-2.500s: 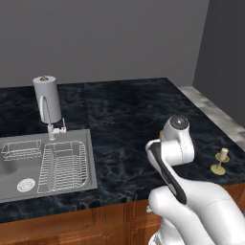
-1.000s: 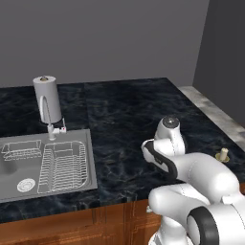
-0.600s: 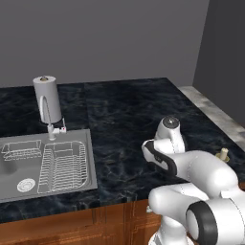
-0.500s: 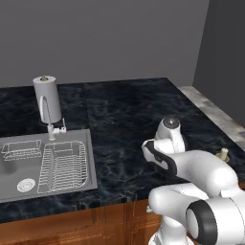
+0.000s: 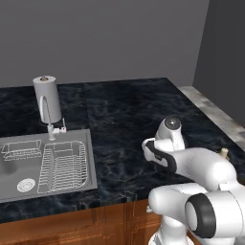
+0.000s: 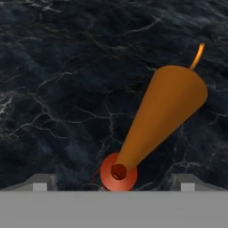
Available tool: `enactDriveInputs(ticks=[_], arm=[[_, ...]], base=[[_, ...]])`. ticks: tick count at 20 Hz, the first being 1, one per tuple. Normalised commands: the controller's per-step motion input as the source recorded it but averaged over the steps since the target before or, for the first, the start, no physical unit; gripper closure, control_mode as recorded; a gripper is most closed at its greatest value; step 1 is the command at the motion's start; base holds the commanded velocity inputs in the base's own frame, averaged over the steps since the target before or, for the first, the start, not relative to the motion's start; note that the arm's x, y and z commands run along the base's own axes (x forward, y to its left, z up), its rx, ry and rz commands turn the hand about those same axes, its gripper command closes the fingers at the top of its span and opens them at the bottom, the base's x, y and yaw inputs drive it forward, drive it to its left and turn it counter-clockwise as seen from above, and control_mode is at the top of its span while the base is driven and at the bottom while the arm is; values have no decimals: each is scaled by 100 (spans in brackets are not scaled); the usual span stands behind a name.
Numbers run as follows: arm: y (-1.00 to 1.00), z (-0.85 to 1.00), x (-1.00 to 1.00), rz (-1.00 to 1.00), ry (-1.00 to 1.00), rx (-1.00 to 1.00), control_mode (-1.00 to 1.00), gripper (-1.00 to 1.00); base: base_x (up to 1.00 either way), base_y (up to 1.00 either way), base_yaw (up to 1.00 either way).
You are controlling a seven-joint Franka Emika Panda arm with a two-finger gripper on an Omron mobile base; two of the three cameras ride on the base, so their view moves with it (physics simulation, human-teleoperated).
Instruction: Pick the candle and candle from the dining table and place them in the open cabinet. Close the cabinet after placing the objects.
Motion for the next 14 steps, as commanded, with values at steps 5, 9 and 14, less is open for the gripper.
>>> enactDriveInputs(ticks=[5,9,14], arm=[[0,-34,0,0,-5,1,-100,-100],[0,-37,0,0,-2,1,-100,-100],[0,-44,0,0,-2,1,-100,-100]], base=[[0,0,0],[0,0,0],[0,0,0]])
